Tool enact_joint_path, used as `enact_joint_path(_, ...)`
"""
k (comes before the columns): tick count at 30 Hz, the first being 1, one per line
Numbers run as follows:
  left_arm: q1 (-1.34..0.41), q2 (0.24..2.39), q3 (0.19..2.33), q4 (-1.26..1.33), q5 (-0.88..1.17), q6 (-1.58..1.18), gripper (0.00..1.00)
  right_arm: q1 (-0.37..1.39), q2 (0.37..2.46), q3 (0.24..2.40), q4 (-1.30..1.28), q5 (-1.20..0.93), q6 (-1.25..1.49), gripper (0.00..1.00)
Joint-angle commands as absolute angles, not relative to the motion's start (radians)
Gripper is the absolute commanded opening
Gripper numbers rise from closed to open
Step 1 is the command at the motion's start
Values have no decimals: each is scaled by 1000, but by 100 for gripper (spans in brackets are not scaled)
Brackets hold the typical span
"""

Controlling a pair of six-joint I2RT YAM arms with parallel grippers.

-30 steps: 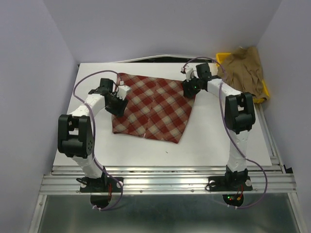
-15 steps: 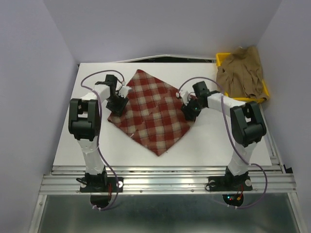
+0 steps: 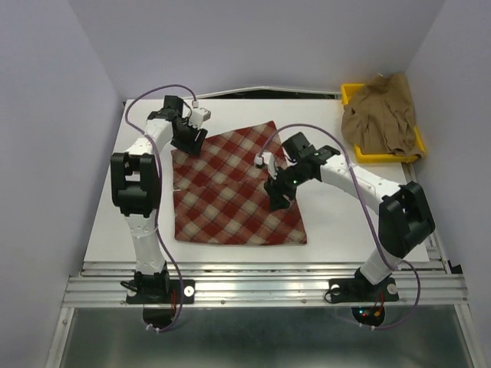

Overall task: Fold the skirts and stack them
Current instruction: Flatten the skirt out

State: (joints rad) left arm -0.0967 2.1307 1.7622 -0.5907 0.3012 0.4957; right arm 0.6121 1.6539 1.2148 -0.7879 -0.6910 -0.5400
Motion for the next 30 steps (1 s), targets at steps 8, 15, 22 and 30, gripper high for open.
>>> enact_joint_path(8, -123, 1792, 1327, -592, 425, 586, 61, 517, 1904, 1364, -540, -448, -471, 58)
enact_joint_path(15, -176, 1741, 1134, -537, 374, 634, 60, 517, 1937, 1249, -549, -403, -532, 57)
enact_joint_path(22, -316, 1749, 1045, -488, 333, 632, 57, 517, 1833, 1105, -724, -468, -630, 51)
enact_joint_path(30, -397, 1704, 1041, -592, 471, 701, 57, 517, 1671, 1112, -880, -557, -715, 51)
